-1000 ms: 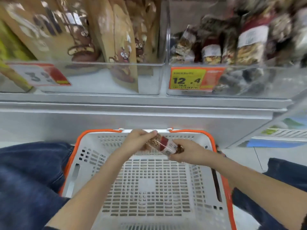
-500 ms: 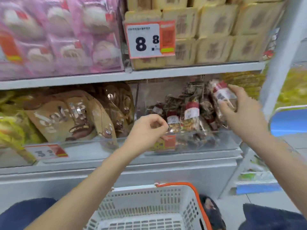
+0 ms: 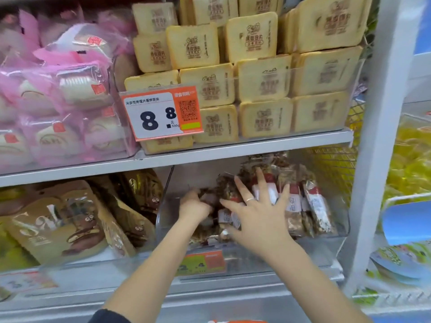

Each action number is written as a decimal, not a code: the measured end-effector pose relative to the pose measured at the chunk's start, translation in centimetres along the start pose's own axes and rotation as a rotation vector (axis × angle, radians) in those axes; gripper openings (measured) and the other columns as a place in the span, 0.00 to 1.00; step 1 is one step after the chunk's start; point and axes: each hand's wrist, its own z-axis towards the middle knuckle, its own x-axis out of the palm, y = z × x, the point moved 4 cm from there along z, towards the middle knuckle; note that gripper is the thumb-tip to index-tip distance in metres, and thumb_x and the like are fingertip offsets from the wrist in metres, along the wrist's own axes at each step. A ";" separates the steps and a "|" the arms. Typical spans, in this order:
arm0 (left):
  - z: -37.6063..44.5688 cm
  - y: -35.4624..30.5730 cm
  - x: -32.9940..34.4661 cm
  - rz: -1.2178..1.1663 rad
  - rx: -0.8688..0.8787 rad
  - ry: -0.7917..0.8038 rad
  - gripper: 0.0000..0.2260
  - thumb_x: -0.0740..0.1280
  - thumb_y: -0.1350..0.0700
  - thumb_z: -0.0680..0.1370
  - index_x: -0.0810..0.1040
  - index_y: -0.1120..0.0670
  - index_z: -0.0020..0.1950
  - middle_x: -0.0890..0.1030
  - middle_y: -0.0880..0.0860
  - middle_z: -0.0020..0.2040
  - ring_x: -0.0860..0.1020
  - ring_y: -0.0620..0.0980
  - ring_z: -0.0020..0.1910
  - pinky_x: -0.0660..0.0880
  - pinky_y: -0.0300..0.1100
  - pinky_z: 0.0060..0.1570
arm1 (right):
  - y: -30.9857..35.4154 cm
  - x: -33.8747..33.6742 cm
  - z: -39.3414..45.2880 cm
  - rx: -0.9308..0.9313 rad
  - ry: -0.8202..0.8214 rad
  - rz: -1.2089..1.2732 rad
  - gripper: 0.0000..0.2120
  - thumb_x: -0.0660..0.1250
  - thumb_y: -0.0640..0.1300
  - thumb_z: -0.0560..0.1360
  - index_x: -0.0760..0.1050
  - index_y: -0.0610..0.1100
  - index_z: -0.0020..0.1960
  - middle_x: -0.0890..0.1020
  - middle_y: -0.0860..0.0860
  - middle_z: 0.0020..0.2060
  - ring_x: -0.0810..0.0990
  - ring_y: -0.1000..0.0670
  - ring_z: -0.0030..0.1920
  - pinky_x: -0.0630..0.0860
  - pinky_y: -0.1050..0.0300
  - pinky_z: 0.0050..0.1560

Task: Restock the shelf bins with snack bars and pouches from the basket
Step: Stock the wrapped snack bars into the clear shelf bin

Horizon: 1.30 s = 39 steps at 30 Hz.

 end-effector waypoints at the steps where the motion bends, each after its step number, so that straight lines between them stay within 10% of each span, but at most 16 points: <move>1: -0.5 0.0 -0.4 -0.091 0.003 -0.034 0.18 0.73 0.52 0.67 0.79 0.56 0.56 0.82 0.53 0.49 0.81 0.48 0.44 0.78 0.35 0.42 | -0.4 0.3 0.4 0.019 0.022 0.009 0.26 0.76 0.60 0.58 0.79 0.63 0.56 0.72 0.48 0.70 0.58 0.32 0.73 0.46 0.17 0.60; 7: -4.6 0.5 -1.7 -0.448 -0.047 0.103 0.19 0.73 0.52 0.71 0.78 0.58 0.58 0.79 0.53 0.44 0.79 0.43 0.38 0.78 0.34 0.33 | -1.7 -0.2 2.1 0.097 -0.010 -0.018 0.38 0.80 0.49 0.55 0.76 0.59 0.64 0.77 0.44 0.65 0.65 0.31 0.70 0.49 0.18 0.59; 11: -7.3 0.1 -2.4 -0.357 0.027 0.264 0.20 0.76 0.51 0.69 0.76 0.54 0.58 0.83 0.51 0.48 0.82 0.45 0.45 0.77 0.37 0.42 | -1.5 -0.1 2.2 -0.025 -0.040 -0.041 0.37 0.65 0.50 0.75 0.46 0.68 0.74 0.45 0.50 0.78 0.36 0.32 0.74 0.33 0.21 0.60; 14: -8.5 -0.9 -1.8 -0.257 0.092 0.384 0.22 0.74 0.48 0.70 0.73 0.51 0.61 0.81 0.50 0.53 0.80 0.44 0.51 0.77 0.41 0.53 | -0.8 -0.5 1.7 -0.098 0.063 -0.049 0.33 0.59 0.53 0.76 0.45 0.71 0.73 0.38 0.53 0.77 0.30 0.32 0.72 0.32 0.20 0.60; 18: -8.9 -1.6 -1.8 -0.451 0.090 0.516 0.18 0.65 0.53 0.78 0.69 0.52 0.67 0.78 0.49 0.60 0.78 0.44 0.56 0.75 0.42 0.58 | -0.5 -0.8 1.6 -0.058 0.017 -0.027 0.28 0.41 0.61 0.71 0.60 0.72 0.69 0.49 0.55 0.78 0.36 0.37 0.75 0.31 0.23 0.62; 22: -9.4 -1.4 -2.3 -0.952 -0.031 0.741 0.21 0.51 0.68 0.77 0.72 0.54 0.65 0.76 0.50 0.63 0.78 0.56 0.59 0.72 0.54 0.63 | 0.0 -0.8 1.7 0.018 0.082 0.019 0.27 0.48 0.76 0.68 0.75 0.68 0.58 0.73 0.51 0.69 0.60 0.34 0.73 0.44 0.19 0.62; 29: -5.4 -0.8 -2.5 -0.662 -0.189 0.198 0.15 0.52 0.69 0.79 0.76 0.56 0.47 0.79 0.58 0.59 0.78 0.51 0.49 0.75 0.37 0.38 | -0.6 -0.6 2.0 0.156 0.052 -0.062 0.24 0.62 0.62 0.67 0.69 0.65 0.64 0.53 0.53 0.78 0.41 0.38 0.77 0.36 0.23 0.64; 32: -2.3 -3.1 -2.3 -0.340 -0.083 0.042 0.14 0.54 0.65 0.80 0.70 0.56 0.64 0.73 0.56 0.63 0.71 0.45 0.36 0.66 0.32 0.26 | -1.9 -1.3 1.8 0.266 0.045 -0.089 0.23 0.69 0.58 0.65 0.75 0.61 0.59 0.63 0.48 0.75 0.55 0.36 0.75 0.44 0.24 0.65; 39: 3.7 -4.1 2.5 -0.548 -0.086 0.263 0.24 0.53 0.65 0.80 0.60 0.51 0.75 0.67 0.56 0.71 0.68 0.58 0.68 0.70 0.47 0.64 | -2.9 -0.5 2.0 0.224 -0.102 -0.051 0.18 0.71 0.55 0.61 0.80 0.55 0.51 0.77 0.40 0.64 0.68 0.35 0.69 0.53 0.24 0.63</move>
